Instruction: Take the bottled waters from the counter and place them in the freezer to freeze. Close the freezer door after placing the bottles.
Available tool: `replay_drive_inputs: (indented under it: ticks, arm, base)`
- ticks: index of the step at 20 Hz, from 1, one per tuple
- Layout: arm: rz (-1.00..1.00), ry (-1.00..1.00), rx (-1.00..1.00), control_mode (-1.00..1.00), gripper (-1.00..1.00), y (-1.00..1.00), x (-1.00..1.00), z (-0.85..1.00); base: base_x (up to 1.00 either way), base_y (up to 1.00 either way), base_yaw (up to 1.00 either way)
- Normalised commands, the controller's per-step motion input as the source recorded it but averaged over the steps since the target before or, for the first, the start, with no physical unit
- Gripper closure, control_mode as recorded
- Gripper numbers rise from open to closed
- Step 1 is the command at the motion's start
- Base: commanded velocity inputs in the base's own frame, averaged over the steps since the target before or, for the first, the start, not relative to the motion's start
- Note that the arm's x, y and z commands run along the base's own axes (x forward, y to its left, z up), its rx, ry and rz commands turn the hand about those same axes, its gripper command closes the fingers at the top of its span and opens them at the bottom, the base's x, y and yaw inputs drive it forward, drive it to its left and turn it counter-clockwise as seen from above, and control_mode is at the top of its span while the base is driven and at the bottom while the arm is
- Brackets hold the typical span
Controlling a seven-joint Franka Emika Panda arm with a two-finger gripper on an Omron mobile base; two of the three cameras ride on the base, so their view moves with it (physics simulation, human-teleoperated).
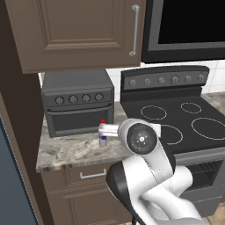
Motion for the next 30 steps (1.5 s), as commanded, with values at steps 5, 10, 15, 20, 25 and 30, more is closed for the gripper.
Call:
replay_drive_inputs:
  ticks: [5, 10, 15, 20, 25, 30]
  arm:
    - [0.00, -0.17, -0.04, -1.00, -1.00, 0.00, 0.00, -0.57]
    - [-0.05, -0.12, 0.00, -1.00, -1.00, 0.00, 0.00, -0.48]
    - [-0.06, -0.03, 0.00, -1.00, -1.00, 0.00, 0.00, -0.34]
    - [-0.01, -0.11, 0.00, -1.00, -1.00, 0.00, 0.00, -0.29]
    - [0.00, -0.18, 0.00, -1.00, -1.00, -0.01, 0.09, -0.40]
    - [0.00, -0.14, 0.00, -1.00, -1.00, -0.14, 0.20, -0.37]
  base:
    - [0.00, 0.00, 0.00]
    - [0.00, 0.00, 0.00]
    - [0.00, 0.00, 0.00]
    - [0.00, 0.00, 0.00]
    - [0.00, 0.00, 0.00]
    - [0.00, 0.00, 0.00]
